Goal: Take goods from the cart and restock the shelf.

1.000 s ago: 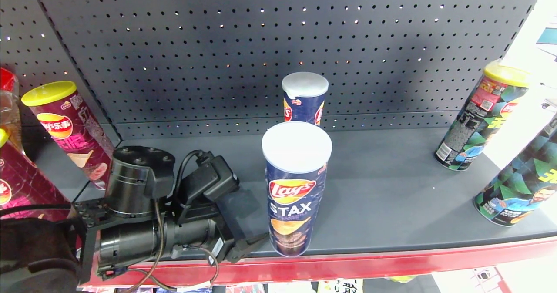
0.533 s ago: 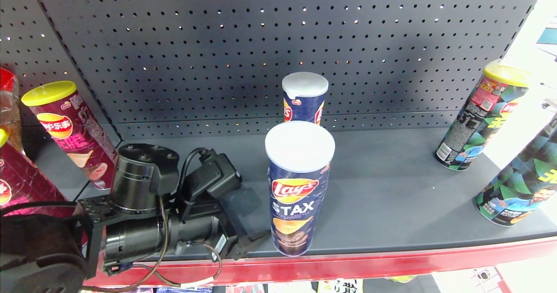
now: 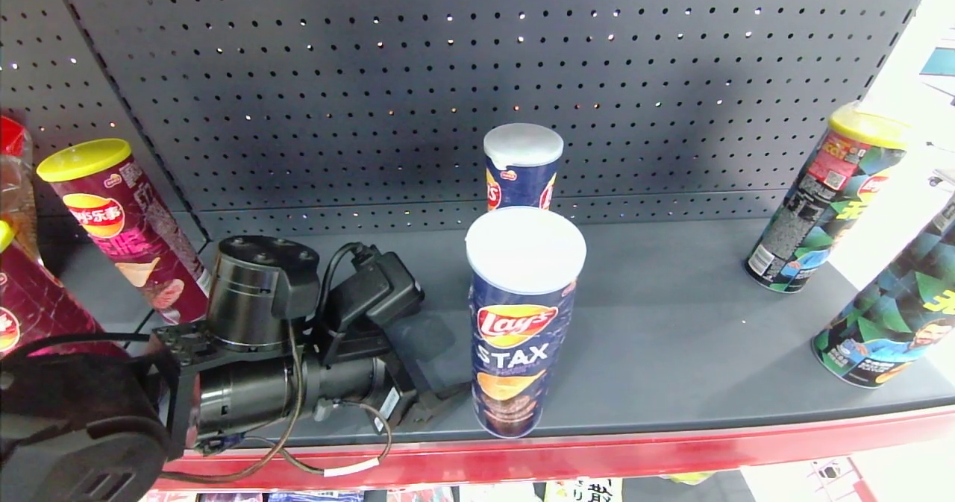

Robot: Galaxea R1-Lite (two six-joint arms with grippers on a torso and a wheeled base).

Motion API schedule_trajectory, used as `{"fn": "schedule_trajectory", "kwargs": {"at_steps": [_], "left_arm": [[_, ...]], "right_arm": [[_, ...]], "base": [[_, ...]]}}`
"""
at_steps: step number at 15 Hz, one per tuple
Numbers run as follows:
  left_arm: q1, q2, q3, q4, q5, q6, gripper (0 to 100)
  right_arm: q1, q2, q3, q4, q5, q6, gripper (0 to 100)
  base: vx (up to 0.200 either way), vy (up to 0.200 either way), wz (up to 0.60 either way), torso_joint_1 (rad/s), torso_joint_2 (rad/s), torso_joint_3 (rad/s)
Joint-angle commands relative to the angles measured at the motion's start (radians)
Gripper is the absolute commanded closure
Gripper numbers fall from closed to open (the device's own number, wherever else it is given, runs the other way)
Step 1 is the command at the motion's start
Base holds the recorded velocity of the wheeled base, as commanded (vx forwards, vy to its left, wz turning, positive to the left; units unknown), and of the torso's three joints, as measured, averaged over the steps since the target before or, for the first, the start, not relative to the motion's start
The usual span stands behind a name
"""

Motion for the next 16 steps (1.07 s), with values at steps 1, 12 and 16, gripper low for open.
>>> {"fn": "schedule_trajectory", "kwargs": {"at_steps": [1, 12, 16], "left_arm": [[0.0, 0.007, -0.008, -0.001, 0.0, 0.0, 0], [0.001, -0.016, 0.031, -0.001, 0.0, 0.002, 0], [-0.042, -0.008, 0.023, -0.001, -0.002, 0.0, 0]], "right_arm": [[0.0, 0.002, 0.0, 0.0, 0.0, 0.0, 0], [0.0, 0.002, 0.0, 0.0, -0.001, 0.0, 0], [0.0, 0.002, 0.0, 0.0, -0.001, 0.0, 0]], "base": [[0.0, 0.0, 0.0, 0.0, 0.0, 0.0], [0.0, 0.0, 0.0, 0.0, 0.0, 0.0], [0.0, 0.0, 0.0, 0.0, 0.0, 0.0]]}}
